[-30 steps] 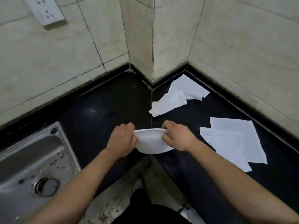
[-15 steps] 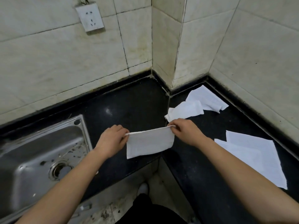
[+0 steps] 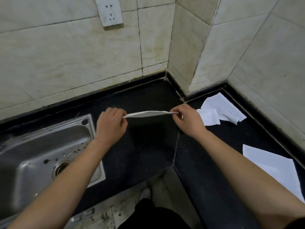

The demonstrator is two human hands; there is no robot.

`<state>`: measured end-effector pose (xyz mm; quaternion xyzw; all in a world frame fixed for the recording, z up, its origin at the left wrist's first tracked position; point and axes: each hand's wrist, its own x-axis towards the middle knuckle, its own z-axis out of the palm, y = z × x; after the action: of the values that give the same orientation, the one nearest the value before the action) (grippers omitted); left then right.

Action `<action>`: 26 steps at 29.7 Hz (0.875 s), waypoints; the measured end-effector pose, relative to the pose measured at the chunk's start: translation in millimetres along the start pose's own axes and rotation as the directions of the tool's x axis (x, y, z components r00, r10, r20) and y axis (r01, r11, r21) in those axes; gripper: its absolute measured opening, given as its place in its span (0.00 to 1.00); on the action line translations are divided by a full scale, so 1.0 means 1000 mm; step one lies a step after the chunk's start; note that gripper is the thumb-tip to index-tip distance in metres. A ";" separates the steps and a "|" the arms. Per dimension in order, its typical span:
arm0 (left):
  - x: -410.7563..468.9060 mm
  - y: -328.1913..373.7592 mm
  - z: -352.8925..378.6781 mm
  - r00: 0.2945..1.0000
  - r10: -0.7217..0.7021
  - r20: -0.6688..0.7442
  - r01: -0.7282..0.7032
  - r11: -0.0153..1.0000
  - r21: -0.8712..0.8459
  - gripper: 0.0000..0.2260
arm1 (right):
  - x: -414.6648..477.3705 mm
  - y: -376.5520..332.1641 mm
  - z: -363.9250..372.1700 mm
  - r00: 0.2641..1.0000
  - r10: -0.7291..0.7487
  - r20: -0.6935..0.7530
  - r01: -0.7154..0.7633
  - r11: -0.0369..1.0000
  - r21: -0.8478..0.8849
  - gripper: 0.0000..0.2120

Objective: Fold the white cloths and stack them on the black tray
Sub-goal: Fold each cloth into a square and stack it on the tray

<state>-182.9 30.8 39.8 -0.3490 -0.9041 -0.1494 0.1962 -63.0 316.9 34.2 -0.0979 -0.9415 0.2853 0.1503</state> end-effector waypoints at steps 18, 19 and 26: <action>-0.212 0.019 0.067 0.741 0.036 0.671 0.046 0.993 -0.104 0.05 | -0.148 0.046 0.089 0.694 0.004 0.720 0.285 0.917 -0.280 0.16; -0.209 0.019 0.065 0.739 0.024 0.673 0.070 0.991 -0.112 0.03 | -0.146 0.046 0.088 0.697 0.006 0.717 0.265 0.927 -0.265 0.15; -0.163 0.010 0.060 0.648 -0.288 0.705 0.571 0.796 -0.200 0.05 | -0.098 0.046 0.084 0.792 0.254 0.556 -0.278 0.960 -0.043 0.11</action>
<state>-80.2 -31.2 -86.4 -0.1804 -0.9200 -0.2475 -0.2446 4.8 285.9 -80.8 -0.1390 -0.9149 0.3390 -0.1693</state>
